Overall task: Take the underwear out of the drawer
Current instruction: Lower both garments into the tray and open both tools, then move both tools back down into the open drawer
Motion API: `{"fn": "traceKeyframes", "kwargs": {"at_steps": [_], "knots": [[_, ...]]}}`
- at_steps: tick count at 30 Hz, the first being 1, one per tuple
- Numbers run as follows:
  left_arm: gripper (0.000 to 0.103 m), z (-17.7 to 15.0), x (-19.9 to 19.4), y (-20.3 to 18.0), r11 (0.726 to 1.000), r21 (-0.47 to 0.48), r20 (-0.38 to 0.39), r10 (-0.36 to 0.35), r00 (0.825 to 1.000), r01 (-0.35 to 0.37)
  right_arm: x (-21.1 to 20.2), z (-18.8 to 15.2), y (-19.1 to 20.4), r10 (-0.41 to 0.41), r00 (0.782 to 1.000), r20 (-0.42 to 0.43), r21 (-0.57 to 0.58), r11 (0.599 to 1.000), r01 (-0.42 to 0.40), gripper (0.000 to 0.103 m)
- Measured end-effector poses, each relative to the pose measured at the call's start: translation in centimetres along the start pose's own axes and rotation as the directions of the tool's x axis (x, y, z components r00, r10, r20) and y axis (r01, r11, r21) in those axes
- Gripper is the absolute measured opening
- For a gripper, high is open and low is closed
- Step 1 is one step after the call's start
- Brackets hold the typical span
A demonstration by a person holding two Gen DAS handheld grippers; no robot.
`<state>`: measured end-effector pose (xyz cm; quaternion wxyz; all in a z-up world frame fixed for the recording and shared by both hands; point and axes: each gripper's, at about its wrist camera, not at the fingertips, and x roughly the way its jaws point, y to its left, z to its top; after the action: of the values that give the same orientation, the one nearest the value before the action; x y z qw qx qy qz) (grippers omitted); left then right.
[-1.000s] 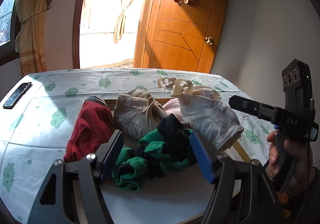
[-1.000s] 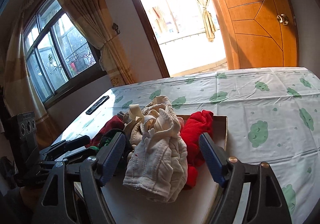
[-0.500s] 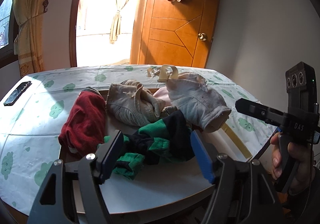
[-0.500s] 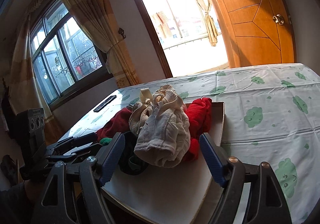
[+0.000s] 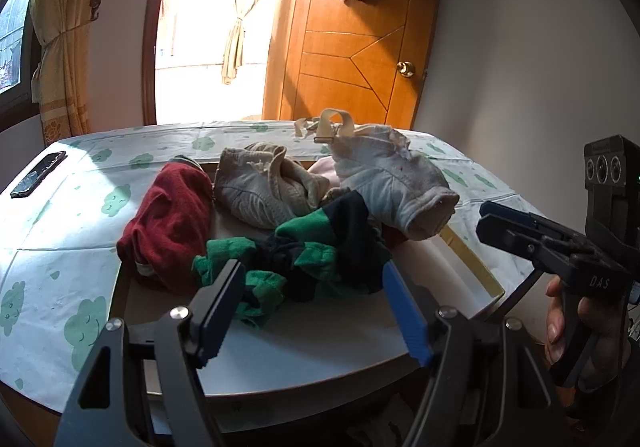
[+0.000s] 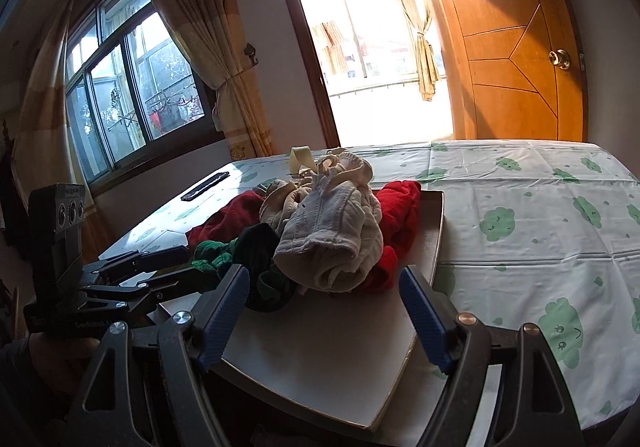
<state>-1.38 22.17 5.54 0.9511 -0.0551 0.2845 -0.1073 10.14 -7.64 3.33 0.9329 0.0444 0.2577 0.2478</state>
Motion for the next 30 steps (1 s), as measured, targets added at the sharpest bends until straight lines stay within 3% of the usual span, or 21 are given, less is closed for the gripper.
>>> {"fn": "traceKeyframes", "kwargs": {"at_steps": [30], "knots": [[0.072,-2.4,-1.8,0.3,1.0,-0.015,0.043,0.024,0.999,-0.024,-2.7,-3.8,2.4,-0.013,0.998,0.059,-0.071,0.997,0.017,0.079]]}}
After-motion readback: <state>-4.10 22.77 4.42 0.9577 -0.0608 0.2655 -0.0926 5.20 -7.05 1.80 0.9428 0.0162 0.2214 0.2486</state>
